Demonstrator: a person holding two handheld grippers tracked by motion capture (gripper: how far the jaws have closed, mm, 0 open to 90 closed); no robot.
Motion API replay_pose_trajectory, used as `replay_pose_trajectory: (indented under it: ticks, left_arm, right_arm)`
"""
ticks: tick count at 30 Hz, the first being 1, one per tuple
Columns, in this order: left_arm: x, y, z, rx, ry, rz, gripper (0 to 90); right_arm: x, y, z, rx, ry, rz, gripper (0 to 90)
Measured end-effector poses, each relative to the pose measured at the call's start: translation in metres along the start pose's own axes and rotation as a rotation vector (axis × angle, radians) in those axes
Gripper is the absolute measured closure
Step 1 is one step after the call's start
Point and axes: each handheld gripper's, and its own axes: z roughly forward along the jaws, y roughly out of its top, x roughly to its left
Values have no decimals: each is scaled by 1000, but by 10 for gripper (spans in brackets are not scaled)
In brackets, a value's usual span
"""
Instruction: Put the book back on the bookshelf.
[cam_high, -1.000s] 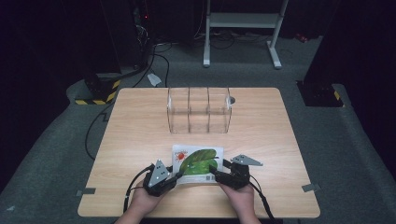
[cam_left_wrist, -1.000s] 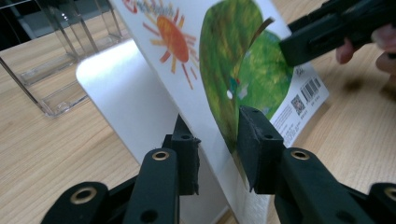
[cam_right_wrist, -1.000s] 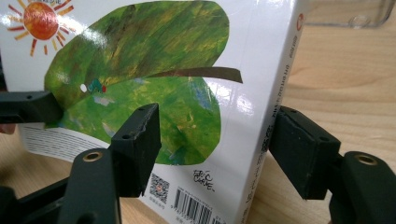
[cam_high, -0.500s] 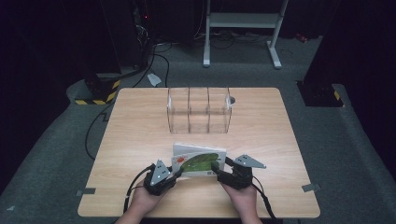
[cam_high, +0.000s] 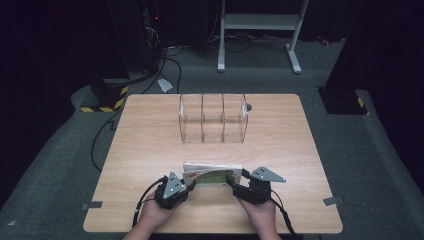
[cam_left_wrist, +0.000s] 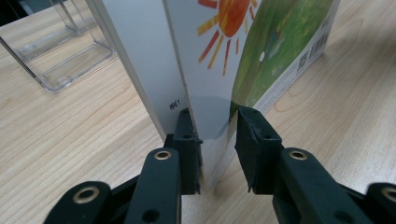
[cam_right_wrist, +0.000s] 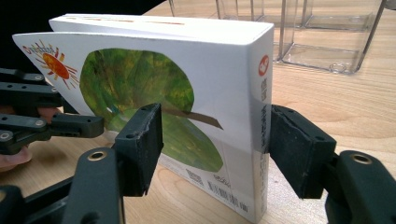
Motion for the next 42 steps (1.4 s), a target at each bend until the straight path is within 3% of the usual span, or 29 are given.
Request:
replay_pose_trajectory:
  ticks: [7,9,15,21,29,34,38,42]
  left_arm:
    - [0,-2,-2,-6,-1,5,665]
    - [3,-3,-5,-18,2,-25,645]
    - [9,-5,-9,-44,10,-62,594]
    - [14,-6,-14,-68,35,-82,533]
    - [18,-7,-13,-62,43,-103,452]
    - [19,-8,-10,-44,53,-119,395]
    - [22,-9,-8,-29,45,-144,400]
    - [23,-10,-7,-21,42,-150,402]
  right_arm:
    - [1,0,-2,-4,7,-12,355]
    - [0,0,-3,-6,3,-15,351]
    - [-1,0,-4,-8,3,-13,336]
    - [0,0,-4,-3,6,-29,304]
    - [1,1,-5,-3,-5,-56,277]
    - [1,3,-5,-15,2,-84,255]
    - [5,5,-3,-45,-4,-138,310]
    - [6,6,-2,-51,-15,-165,287]
